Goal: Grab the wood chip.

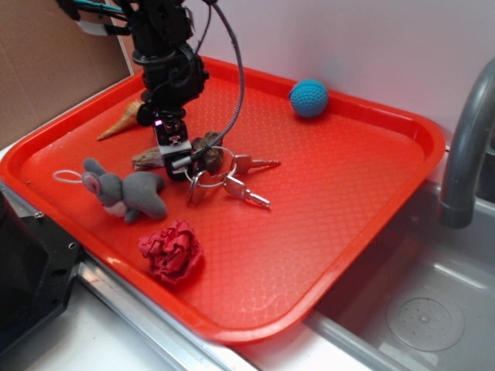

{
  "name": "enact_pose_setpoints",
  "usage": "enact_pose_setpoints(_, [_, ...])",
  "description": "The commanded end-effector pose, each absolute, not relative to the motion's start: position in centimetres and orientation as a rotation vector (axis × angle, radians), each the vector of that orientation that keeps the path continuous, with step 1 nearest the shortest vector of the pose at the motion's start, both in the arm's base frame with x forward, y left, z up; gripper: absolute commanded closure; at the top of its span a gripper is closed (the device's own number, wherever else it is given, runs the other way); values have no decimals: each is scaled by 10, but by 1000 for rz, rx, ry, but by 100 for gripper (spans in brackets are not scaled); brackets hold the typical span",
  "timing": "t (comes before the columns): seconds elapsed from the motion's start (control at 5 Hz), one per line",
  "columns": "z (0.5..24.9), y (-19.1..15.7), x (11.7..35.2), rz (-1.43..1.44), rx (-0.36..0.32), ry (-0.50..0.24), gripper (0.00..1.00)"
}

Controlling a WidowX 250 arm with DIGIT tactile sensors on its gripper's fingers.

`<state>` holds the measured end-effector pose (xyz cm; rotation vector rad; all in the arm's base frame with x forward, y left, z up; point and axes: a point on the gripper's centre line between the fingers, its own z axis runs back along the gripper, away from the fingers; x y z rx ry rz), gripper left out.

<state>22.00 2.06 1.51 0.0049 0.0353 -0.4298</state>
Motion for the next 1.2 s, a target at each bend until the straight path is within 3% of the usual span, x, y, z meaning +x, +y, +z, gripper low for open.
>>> enact_pose_setpoints(0.0, [20, 28, 204, -411, -20, 0, 0])
enact_pose_setpoints(0.2, [17, 28, 204, -389, -24, 11, 100])
enact_pose_setpoints(0.6, [16, 30, 204, -376, -30, 19, 100])
enact_pose_setpoints(0.8, [53, 33, 208, -315, -1, -17, 100])
enact_pose_setpoints(1.0, [103, 34, 203, -119, 79, -131, 100])
